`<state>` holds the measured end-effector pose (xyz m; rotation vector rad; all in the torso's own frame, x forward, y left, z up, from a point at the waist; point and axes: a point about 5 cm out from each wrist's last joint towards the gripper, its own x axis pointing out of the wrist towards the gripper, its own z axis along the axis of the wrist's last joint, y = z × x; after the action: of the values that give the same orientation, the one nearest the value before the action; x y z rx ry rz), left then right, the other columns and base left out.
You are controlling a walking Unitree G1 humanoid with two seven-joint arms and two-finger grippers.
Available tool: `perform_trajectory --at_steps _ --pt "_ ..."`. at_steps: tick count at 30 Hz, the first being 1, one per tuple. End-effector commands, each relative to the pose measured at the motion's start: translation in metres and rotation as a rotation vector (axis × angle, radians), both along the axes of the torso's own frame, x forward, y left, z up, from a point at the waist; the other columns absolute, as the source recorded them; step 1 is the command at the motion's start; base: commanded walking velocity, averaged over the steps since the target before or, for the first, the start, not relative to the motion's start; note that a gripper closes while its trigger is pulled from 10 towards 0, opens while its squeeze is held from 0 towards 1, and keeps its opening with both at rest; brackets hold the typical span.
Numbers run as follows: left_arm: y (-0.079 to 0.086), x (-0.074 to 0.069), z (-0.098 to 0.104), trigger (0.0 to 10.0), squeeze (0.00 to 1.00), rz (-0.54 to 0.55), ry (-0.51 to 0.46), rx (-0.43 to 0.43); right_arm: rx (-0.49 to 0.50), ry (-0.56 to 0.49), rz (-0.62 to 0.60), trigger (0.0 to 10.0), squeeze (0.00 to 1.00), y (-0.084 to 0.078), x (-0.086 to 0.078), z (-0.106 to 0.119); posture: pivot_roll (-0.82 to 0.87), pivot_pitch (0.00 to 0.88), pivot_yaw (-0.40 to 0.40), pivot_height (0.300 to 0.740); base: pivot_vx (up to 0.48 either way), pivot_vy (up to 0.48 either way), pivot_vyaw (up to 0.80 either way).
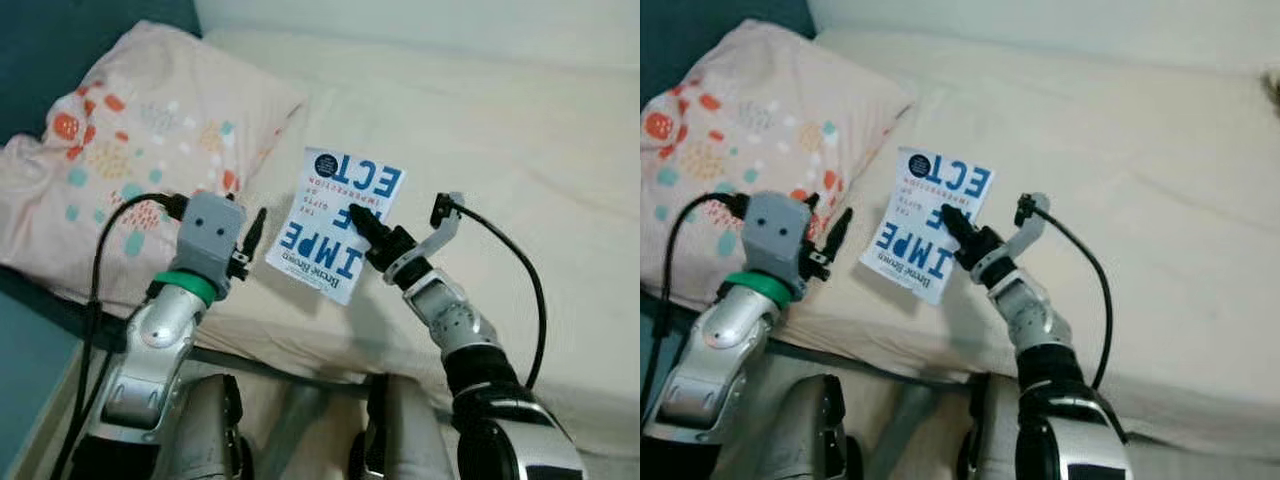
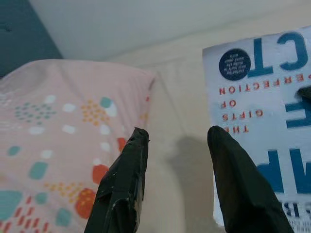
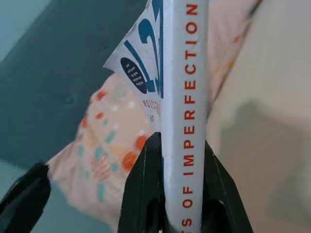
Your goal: Clean up the room
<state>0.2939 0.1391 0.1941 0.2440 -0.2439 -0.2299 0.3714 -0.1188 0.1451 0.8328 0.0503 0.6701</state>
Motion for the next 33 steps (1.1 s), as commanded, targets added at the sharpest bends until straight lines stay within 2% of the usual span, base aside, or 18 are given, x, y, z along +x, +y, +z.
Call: perform_trajectory --at_steps 1,2,4,5,12,14,16,18,21,23,24,25,26,33 --pt "0.002 -0.005 -0.001 10.0 0.00 -0.003 0.021 -0.014 0.013 0.005 0.060 10.0 0.00 0.007 0.000 0.000 0.17 0.194 0.026 0.586 0.000 0.000 0.00" --pt "0.003 -0.010 0.004 10.0 0.00 0.004 0.017 -0.016 0.024 0.017 0.076 10.0 0.00 0.007 0.003 0.002 0.20 0.213 0.025 0.586 0.000 0.000 0.00" --pt "0.003 -0.010 0.004 10.0 0.00 0.004 0.017 -0.016 0.024 0.017 0.076 10.0 0.00 0.007 0.003 0.002 0.20 0.213 0.025 0.586 0.000 0.000 0.00" --pt "0.007 -0.017 0.008 10.0 0.00 0.012 0.015 -0.014 0.027 0.056 0.073 10.0 0.00 0.011 0.005 0.000 0.24 0.250 0.031 0.586 0.000 0.000 0.00" --pt "0.013 -0.026 0.012 10.0 0.00 0.027 0.028 -0.005 -0.010 0.159 0.046 10.0 0.00 0.016 0.006 -0.012 0.27 0.279 0.040 0.586 0.000 0.000 0.00" --pt "0.015 -0.033 0.013 10.0 0.00 0.034 0.052 0.000 -0.106 0.255 0.017 10.0 0.00 0.009 0.003 -0.029 0.29 0.299 0.044 0.586 0.000 0.000 0.00" --pt "0.015 -0.034 0.013 10.0 0.00 0.036 0.058 0.001 -0.119 0.266 0.016 10.0 0.00 0.007 0.002 -0.032 0.29 0.299 0.044 0.586 0.000 0.000 0.00" --pt "0.016 -0.037 0.013 10.0 0.00 0.041 0.067 0.003 -0.208 0.299 -0.012 10.0 0.00 -0.002 0.000 -0.040 0.29 0.309 0.046 0.586 0.000 0.000 0.00" --pt "0.017 -0.038 0.013 10.0 0.00 0.043 0.073 0.004 -0.236 0.304 -0.019 10.0 0.00 -0.006 0.000 -0.042 0.29 0.309 0.046 0.586 0.000 0.000 0.00" --pt "0.017 -0.041 0.013 10.0 0.00 0.045 0.085 0.006 -0.288 0.310 -0.052 10.0 0.00 -0.018 0.000 -0.043 0.29 0.317 0.050 0.586 0.000 0.000 0.00" --pt "0.017 -0.041 0.013 10.0 0.00 0.045 0.085 0.006 -0.288 0.310 -0.052 10.0 0.00 -0.018 0.000 -0.043 0.29 0.317 0.050 0.586 0.000 0.000 0.00" --pt "0.016 -0.042 0.014 10.0 0.00 0.043 0.093 0.006 -0.320 0.317 -0.099 10.0 0.00 -0.030 0.002 -0.041 0.29 0.319 0.051 0.586 0.000 0.000 0.00" --pt "0.016 -0.043 0.014 10.0 0.00 0.042 0.095 0.006 -0.328 0.318 -0.117 10.0 0.00 -0.035 0.003 -0.040 0.28 0.320 0.052 0.586 0.000 0.000 0.00" --pt "0.016 -0.045 0.014 10.0 0.00 0.040 0.109 0.007 -0.389 0.288 -0.194 10.0 0.00 -0.050 0.007 -0.033 0.29 0.323 0.055 0.586 0.000 0.000 0.00"
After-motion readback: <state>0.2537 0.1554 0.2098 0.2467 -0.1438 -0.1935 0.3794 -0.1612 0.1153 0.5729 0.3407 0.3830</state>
